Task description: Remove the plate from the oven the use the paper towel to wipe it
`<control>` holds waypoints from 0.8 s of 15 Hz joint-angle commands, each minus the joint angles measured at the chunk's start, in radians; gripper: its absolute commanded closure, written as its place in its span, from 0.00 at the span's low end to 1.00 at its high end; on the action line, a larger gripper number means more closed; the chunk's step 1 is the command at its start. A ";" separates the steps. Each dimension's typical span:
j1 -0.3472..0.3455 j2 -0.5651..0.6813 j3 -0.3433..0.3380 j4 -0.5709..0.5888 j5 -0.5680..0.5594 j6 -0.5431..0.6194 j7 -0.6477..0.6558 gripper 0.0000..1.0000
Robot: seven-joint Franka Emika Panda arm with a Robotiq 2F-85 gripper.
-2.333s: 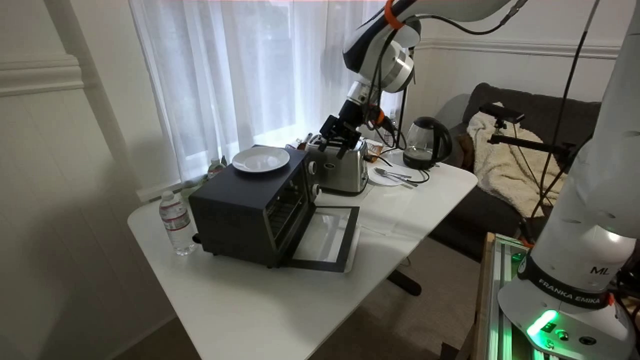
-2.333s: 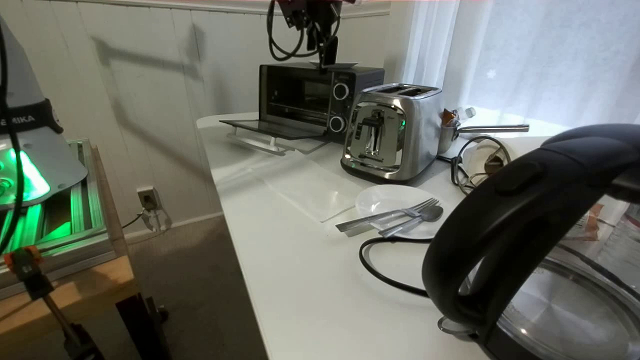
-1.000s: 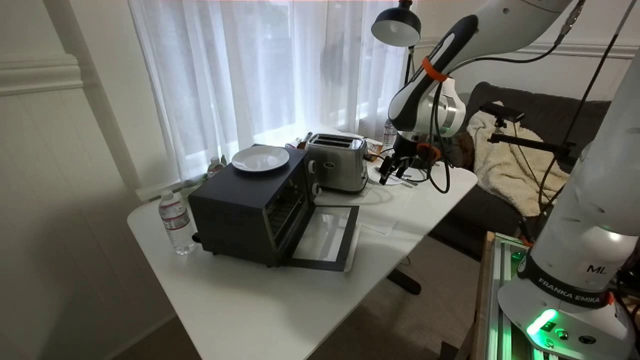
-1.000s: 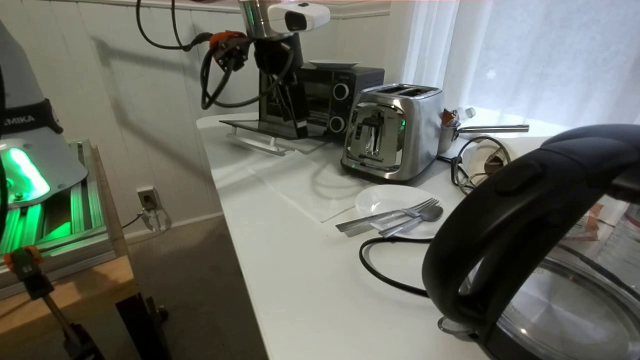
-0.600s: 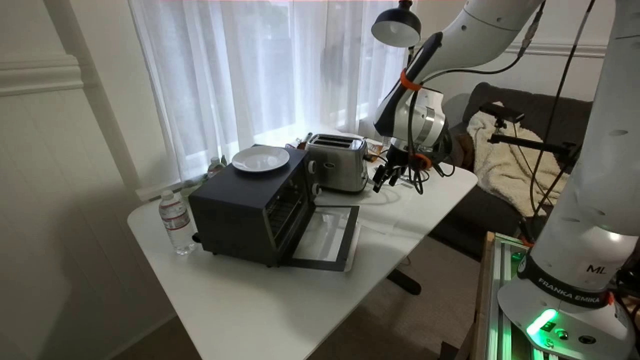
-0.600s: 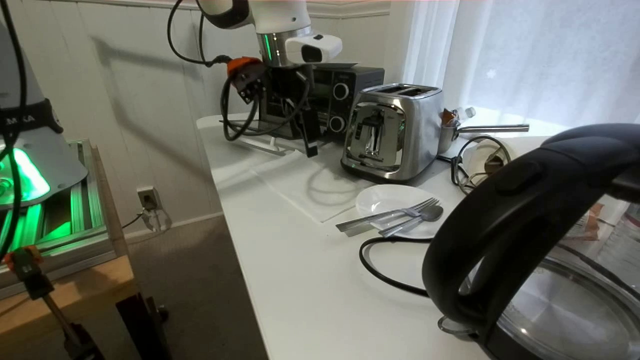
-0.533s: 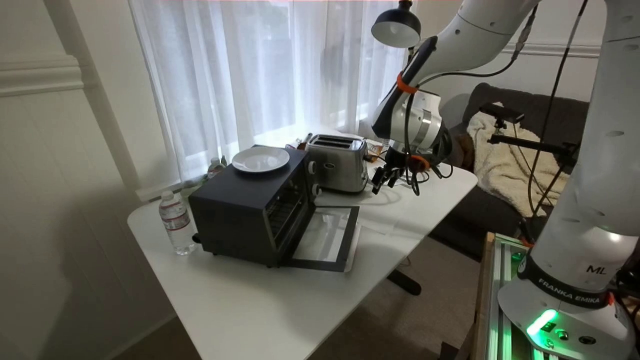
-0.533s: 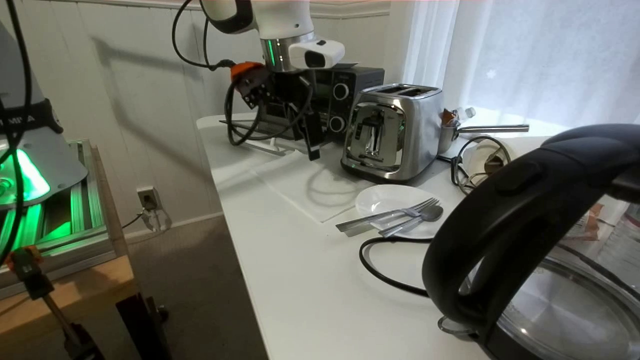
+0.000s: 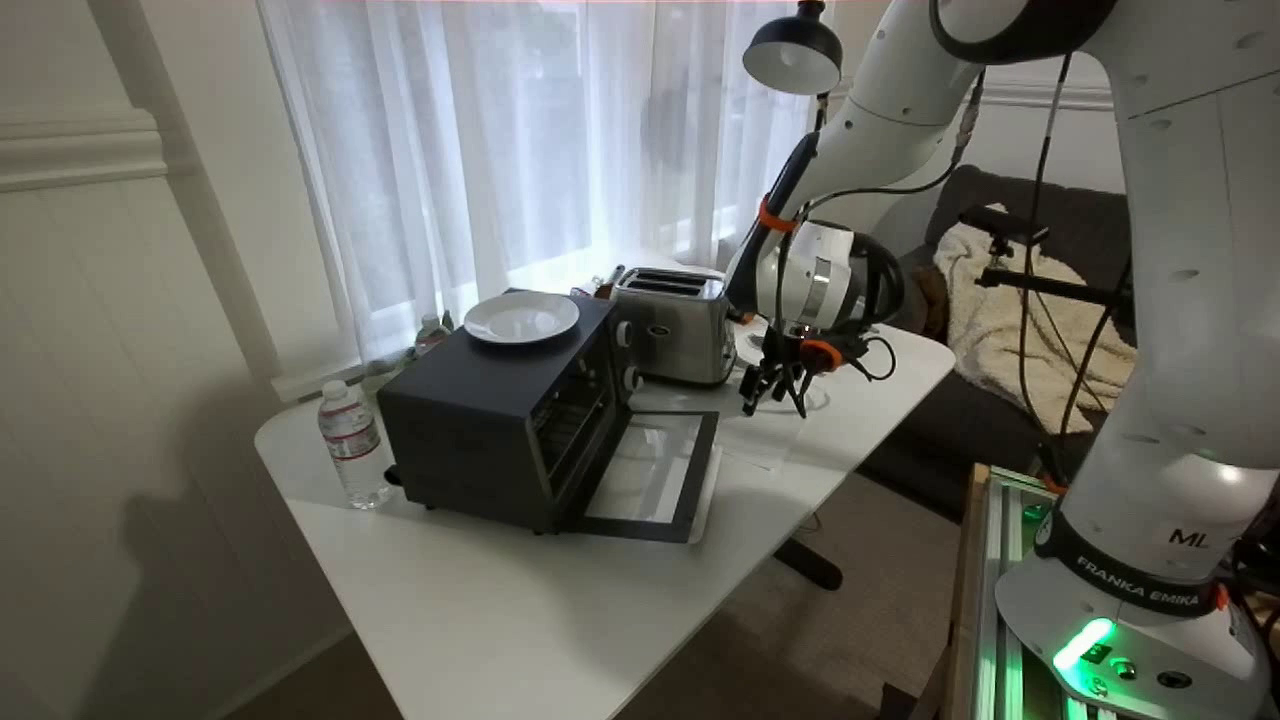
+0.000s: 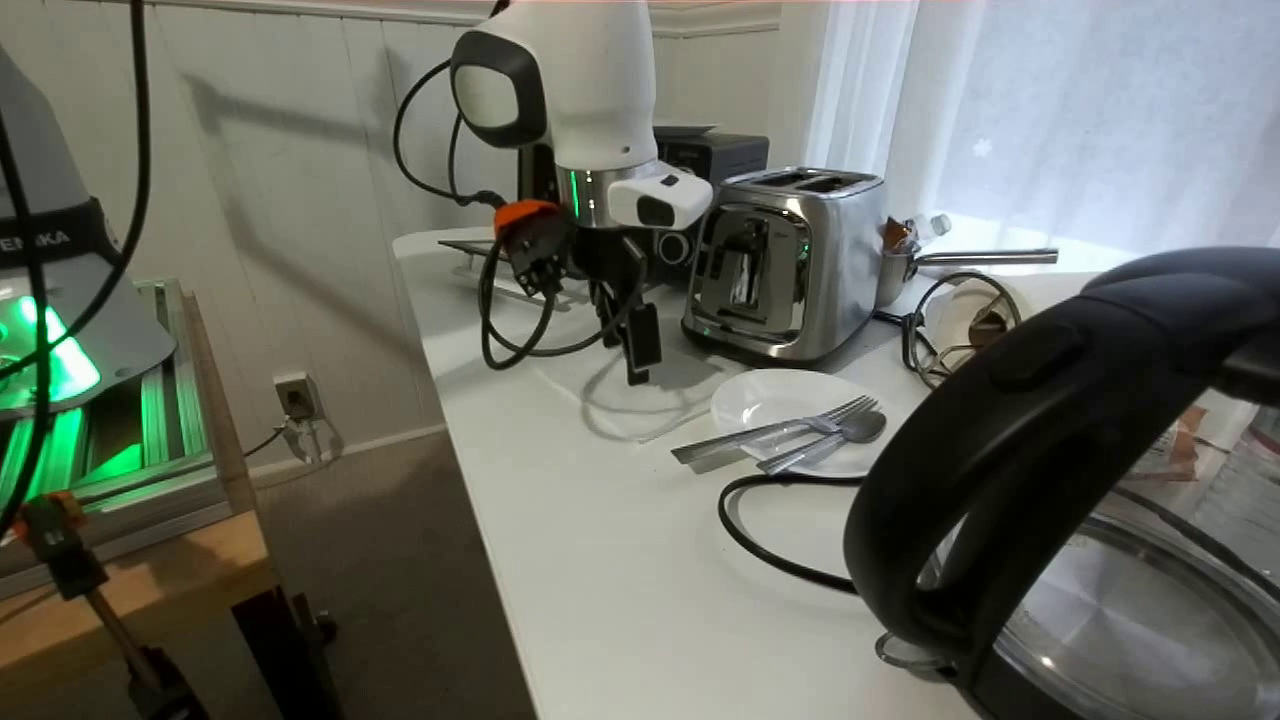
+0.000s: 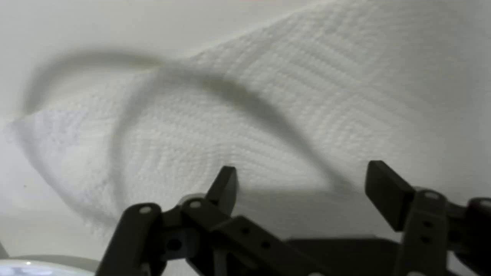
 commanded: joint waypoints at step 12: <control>0.172 -0.058 -0.128 -0.052 -0.330 -0.010 0.357 1.00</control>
